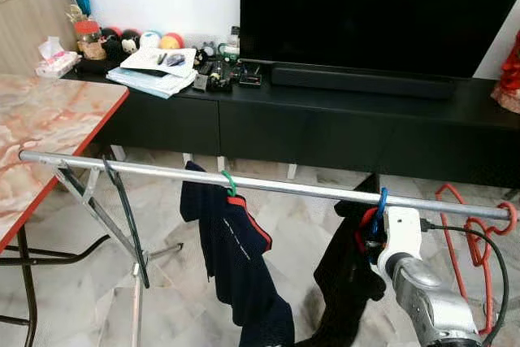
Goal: Hang hanger
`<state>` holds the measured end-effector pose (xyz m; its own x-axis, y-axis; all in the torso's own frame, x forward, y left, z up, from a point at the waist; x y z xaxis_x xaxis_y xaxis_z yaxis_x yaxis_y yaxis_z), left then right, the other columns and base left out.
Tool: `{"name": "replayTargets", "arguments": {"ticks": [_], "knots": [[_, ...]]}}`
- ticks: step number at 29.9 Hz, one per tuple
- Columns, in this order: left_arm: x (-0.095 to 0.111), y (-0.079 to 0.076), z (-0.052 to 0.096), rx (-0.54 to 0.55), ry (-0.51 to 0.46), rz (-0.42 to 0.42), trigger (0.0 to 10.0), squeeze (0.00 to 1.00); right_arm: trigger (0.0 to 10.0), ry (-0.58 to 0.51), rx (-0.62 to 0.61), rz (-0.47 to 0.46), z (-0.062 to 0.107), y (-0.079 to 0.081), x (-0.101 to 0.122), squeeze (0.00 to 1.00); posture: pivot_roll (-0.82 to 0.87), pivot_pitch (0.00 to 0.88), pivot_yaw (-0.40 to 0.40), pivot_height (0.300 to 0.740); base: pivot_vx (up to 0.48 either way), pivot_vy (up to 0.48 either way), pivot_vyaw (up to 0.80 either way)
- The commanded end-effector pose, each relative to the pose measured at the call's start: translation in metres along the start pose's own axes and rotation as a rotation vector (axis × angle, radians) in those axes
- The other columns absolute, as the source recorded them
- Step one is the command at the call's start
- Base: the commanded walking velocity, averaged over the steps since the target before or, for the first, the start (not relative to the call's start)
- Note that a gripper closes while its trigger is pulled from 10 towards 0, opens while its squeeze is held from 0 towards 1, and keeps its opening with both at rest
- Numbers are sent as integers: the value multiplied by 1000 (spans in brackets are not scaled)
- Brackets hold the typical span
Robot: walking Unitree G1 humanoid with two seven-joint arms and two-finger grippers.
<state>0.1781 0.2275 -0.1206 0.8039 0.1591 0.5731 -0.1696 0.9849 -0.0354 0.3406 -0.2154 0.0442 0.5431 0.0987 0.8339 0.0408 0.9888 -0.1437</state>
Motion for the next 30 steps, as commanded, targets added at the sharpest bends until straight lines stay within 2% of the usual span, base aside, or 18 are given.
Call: {"name": "replayTargets", "arguments": {"ticks": [1,5,7,13,16,21,28,29,30], "knots": [[-4,3,1,8,12,7,10000,0,10000,11,-27,-5,0,-7,-3,0,11,35,-38,740,0,0,0],[-3,4,1,13,13,9,10000,0,10000,16,-39,27,-1,-8,-6,0,11,35,-38,740,0,0,0],[-3,3,1,14,13,9,10000,0,10000,-3,-42,13,-3,-8,-4,0,11,35,-38,740,0,0,0],[-2,1,0,13,10,7,10000,0,10000,-124,37,-17,-5,7,18,0,9,34,-35,740,0,0,0],[-2,0,0,11,10,6,10000,0,10000,-119,25,13,-7,7,17,0,9,34,-35,740,0,0,0],[-2,1,0,12,12,4,10000,0,10000,-146,79,-8,-10,16,19,0,17,36,-37,740,0,0,0],[-3,2,0,14,17,-1,10000,0,10000,-106,113,-20,-14,21,9,0,18,36,-36,740,0,0,0],[-3,2,0,14,18,-3,10000,0,0,-104,127,-36,-14,23,7,0,18,36,-36,740,0,0,0],[-3,2,0,14,18,-5,10000,0,0,-103,139,-46,-14,24,7,0,18,36,-36,740,0,0,0]]}}
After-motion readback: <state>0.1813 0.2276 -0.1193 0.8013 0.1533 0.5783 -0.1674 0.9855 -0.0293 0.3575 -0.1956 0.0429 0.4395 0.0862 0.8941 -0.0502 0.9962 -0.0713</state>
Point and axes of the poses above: a point about 5 cm out from each wrist's last joint towards the gripper, its own z axis pointing back from the gripper into the wrist, its own x axis along the axis of the wrist's last joint, y = z × x, the point moved 4 cm from there along -z, pointing out of the wrist towards the gripper, and after that the axes turned 7 degrees about z, right-handed, at the moved point
